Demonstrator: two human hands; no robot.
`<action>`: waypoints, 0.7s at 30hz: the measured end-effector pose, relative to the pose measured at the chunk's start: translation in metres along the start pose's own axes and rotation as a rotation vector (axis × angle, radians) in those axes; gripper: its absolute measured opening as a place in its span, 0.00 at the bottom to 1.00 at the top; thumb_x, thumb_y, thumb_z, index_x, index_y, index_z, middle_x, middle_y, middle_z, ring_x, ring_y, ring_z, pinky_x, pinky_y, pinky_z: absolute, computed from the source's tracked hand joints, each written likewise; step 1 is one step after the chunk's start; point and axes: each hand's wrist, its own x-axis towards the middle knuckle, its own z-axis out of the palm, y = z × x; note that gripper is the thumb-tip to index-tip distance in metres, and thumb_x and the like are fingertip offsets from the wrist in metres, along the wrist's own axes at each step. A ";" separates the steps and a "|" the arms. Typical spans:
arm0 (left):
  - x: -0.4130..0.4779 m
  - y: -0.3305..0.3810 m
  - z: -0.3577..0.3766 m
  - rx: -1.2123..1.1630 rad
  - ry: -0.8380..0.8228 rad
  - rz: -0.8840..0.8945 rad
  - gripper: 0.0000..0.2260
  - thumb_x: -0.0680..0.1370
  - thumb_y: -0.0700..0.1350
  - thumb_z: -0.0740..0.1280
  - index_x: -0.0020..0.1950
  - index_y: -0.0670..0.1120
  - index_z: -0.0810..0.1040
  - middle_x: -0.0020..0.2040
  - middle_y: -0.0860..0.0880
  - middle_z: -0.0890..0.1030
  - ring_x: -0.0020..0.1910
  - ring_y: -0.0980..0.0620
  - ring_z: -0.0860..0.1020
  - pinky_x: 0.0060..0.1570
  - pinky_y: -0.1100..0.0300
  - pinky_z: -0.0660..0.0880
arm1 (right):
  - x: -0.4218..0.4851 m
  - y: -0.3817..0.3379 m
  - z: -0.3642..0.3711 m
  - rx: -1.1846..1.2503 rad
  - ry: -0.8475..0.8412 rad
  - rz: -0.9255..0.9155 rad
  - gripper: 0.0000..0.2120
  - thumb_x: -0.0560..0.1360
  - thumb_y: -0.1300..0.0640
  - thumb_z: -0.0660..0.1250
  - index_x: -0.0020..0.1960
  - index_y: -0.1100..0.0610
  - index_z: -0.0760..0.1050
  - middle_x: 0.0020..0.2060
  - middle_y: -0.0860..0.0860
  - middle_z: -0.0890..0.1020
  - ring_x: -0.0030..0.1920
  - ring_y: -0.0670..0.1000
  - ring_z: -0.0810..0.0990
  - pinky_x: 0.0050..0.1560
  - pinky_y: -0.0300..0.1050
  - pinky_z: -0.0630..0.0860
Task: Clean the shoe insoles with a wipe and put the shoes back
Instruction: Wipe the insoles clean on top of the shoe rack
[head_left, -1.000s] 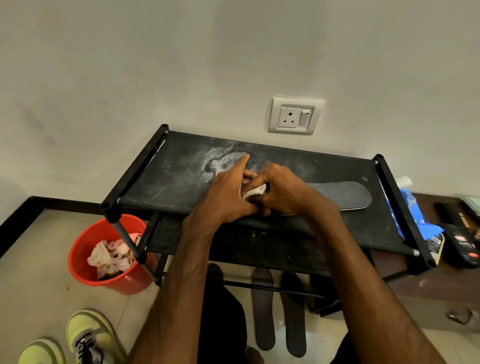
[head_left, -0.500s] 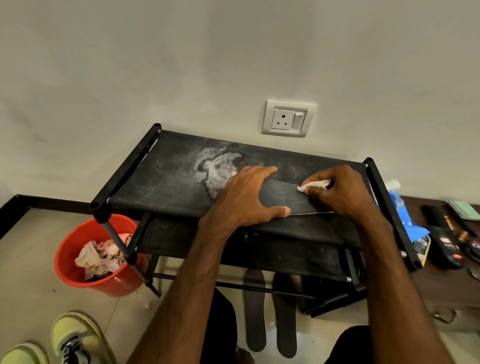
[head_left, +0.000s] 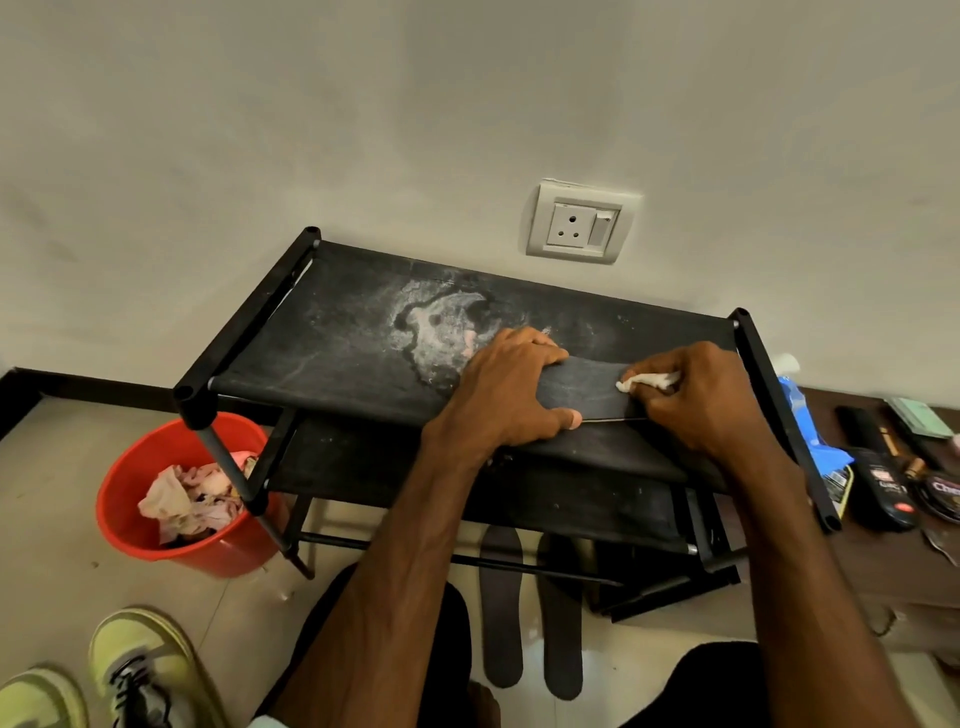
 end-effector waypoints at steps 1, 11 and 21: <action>0.000 0.000 0.000 -0.004 0.002 -0.001 0.34 0.69 0.59 0.77 0.72 0.50 0.74 0.69 0.52 0.72 0.68 0.52 0.67 0.70 0.52 0.66 | -0.002 -0.003 0.001 0.012 0.000 -0.026 0.12 0.73 0.62 0.73 0.49 0.46 0.88 0.44 0.45 0.88 0.41 0.43 0.83 0.46 0.38 0.81; 0.001 -0.001 0.001 0.001 -0.006 -0.007 0.34 0.70 0.59 0.77 0.73 0.51 0.73 0.70 0.52 0.71 0.69 0.52 0.66 0.69 0.53 0.66 | -0.004 -0.017 0.011 -0.029 -0.092 -0.264 0.08 0.74 0.59 0.75 0.51 0.50 0.88 0.44 0.42 0.85 0.41 0.39 0.81 0.44 0.25 0.74; 0.002 0.000 0.003 0.018 -0.008 -0.035 0.35 0.69 0.59 0.77 0.73 0.51 0.73 0.70 0.53 0.71 0.69 0.52 0.66 0.69 0.52 0.66 | -0.007 -0.010 0.002 -0.119 -0.051 -0.237 0.04 0.71 0.58 0.73 0.40 0.58 0.85 0.34 0.52 0.84 0.35 0.52 0.83 0.40 0.56 0.81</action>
